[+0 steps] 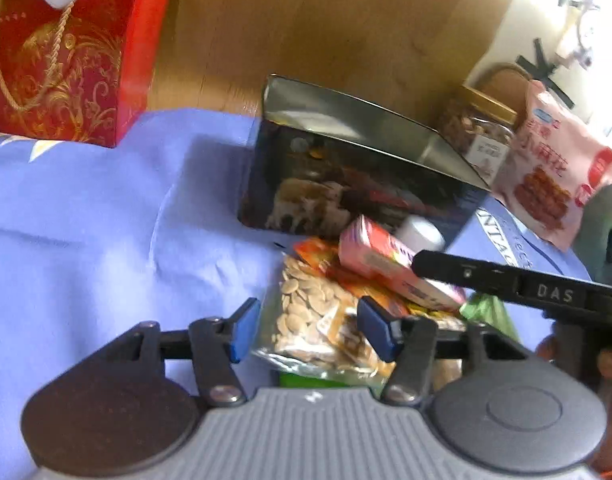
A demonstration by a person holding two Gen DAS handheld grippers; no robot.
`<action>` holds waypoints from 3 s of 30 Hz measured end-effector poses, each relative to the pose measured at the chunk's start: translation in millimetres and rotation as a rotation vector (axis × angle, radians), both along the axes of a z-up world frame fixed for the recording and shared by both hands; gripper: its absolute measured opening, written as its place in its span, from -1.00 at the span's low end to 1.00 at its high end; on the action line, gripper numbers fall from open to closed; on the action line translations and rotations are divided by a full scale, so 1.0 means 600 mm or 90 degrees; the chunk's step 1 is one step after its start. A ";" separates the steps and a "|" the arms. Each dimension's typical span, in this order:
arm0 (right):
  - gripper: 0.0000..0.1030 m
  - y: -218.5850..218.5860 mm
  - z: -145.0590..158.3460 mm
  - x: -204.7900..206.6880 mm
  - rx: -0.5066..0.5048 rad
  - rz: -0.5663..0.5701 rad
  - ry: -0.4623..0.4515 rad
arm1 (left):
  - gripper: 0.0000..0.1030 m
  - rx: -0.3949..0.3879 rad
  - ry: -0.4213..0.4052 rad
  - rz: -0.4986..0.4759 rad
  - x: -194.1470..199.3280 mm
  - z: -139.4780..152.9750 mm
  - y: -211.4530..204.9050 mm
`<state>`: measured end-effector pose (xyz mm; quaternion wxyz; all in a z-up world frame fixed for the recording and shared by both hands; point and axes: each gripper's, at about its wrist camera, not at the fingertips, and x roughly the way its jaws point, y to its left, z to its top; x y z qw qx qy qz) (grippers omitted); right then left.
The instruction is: Organize snacks
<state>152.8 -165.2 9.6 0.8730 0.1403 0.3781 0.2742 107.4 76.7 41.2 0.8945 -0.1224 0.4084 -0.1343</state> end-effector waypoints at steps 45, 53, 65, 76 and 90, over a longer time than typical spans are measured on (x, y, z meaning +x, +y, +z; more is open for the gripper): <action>-0.03 -0.181 -0.019 -0.402 -0.064 -0.282 -0.119 | 0.14 0.063 -0.140 -0.135 -0.196 0.029 -0.238; -0.06 -0.173 -0.019 -0.395 -0.069 -0.268 -0.119 | 0.14 0.071 -0.139 -0.134 -0.194 0.031 -0.232; -0.20 -0.148 -0.018 -0.389 -0.084 -0.237 -0.127 | 0.14 0.077 -0.134 -0.134 -0.189 0.027 -0.221; -0.39 -0.128 -0.017 -0.382 -0.094 -0.221 -0.128 | 0.14 0.084 -0.113 -0.136 -0.177 0.015 -0.194; -0.45 -0.114 -0.014 -0.363 -0.093 -0.227 -0.115 | 0.14 0.056 -0.125 -0.089 -0.168 0.024 -0.122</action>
